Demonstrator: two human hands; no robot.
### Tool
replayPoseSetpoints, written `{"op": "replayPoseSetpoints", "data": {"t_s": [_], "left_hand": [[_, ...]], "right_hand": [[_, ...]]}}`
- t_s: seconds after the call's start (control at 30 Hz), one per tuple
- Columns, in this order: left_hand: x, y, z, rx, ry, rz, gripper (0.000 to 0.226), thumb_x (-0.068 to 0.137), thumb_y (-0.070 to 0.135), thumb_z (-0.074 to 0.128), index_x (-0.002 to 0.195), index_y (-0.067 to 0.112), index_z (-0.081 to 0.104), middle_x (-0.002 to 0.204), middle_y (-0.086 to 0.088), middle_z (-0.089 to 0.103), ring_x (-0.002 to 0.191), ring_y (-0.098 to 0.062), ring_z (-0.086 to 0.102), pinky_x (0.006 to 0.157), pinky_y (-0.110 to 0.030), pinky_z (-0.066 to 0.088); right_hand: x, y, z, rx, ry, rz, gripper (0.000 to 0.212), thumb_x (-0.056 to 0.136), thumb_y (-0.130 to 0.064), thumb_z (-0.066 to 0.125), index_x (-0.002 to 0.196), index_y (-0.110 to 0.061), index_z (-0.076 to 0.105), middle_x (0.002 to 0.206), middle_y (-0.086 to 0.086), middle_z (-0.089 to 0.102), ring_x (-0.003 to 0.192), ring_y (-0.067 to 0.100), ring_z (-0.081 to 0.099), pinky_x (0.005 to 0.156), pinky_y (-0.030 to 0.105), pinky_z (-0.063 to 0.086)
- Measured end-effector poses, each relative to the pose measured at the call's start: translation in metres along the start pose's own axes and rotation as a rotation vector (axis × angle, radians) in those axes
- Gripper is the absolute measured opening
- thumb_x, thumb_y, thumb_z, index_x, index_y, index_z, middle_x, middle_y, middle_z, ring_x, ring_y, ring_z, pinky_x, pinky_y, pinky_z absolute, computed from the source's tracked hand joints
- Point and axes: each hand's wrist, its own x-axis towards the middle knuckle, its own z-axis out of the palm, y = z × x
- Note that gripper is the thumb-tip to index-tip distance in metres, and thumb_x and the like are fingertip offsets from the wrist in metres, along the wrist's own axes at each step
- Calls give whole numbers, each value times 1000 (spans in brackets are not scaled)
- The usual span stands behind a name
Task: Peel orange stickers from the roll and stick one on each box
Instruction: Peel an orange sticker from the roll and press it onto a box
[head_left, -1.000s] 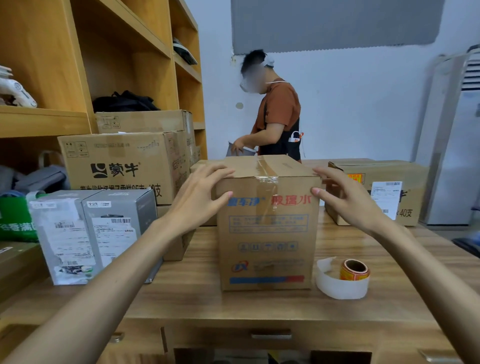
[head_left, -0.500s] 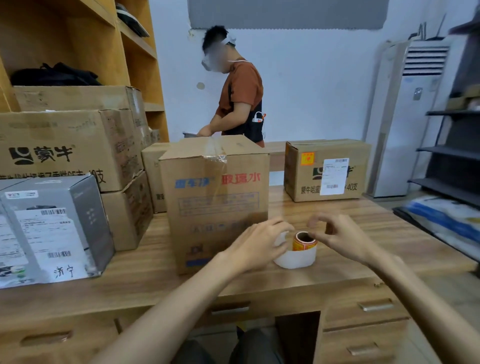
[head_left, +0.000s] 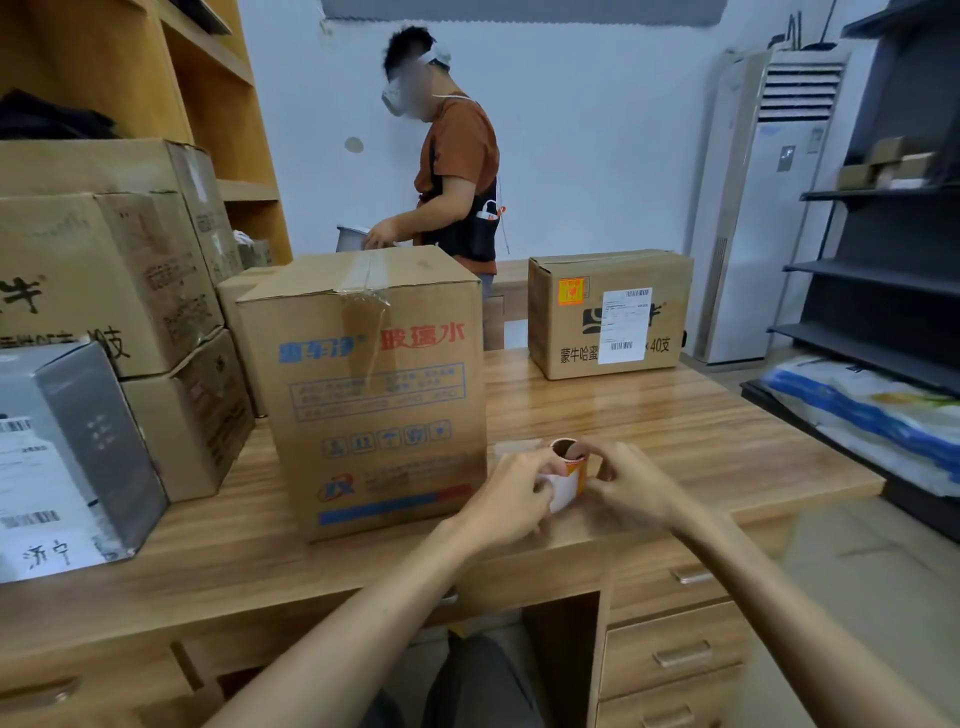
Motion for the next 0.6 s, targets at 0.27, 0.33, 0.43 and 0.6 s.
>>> {"op": "replayPoseSetpoints", "data": {"t_s": [0.27, 0.33, 0.43, 0.6], "left_hand": [[-7, -14, -16, 196, -1, 102, 30, 98, 39, 58, 123, 24, 65, 111, 3, 63, 93, -10, 58, 68, -26, 43], [-7, -17, -15, 185, -19, 151, 25, 102, 36, 56, 122, 26, 66, 119, 7, 64, 93, -4, 57, 71, -22, 45], [-6, -21, -11, 137, -50, 161, 17, 105, 33, 52, 94, 31, 65, 89, 12, 61, 78, -2, 55, 63, -28, 42], [1, -28, -3, 78, 25, 119, 20, 102, 32, 52, 95, 26, 70, 83, 12, 57, 78, -6, 53, 67, -32, 41]], "right_hand": [[-11, 4, 0, -78, 38, 75, 20, 88, -20, 71, 106, -21, 64, 102, -6, 69, 95, 15, 61, 82, 29, 44], [-15, -1, 1, -84, 48, 61, 14, 89, -22, 70, 100, -23, 62, 95, -9, 65, 89, 12, 58, 77, 28, 42], [-22, -6, 4, -108, 76, 56, 14, 90, -27, 68, 94, -29, 55, 92, -8, 63, 85, 15, 57, 76, 36, 46], [-26, -8, 15, -173, 189, 79, 11, 93, -28, 65, 97, -21, 57, 90, -6, 61, 84, 23, 59, 66, 34, 35]]}}
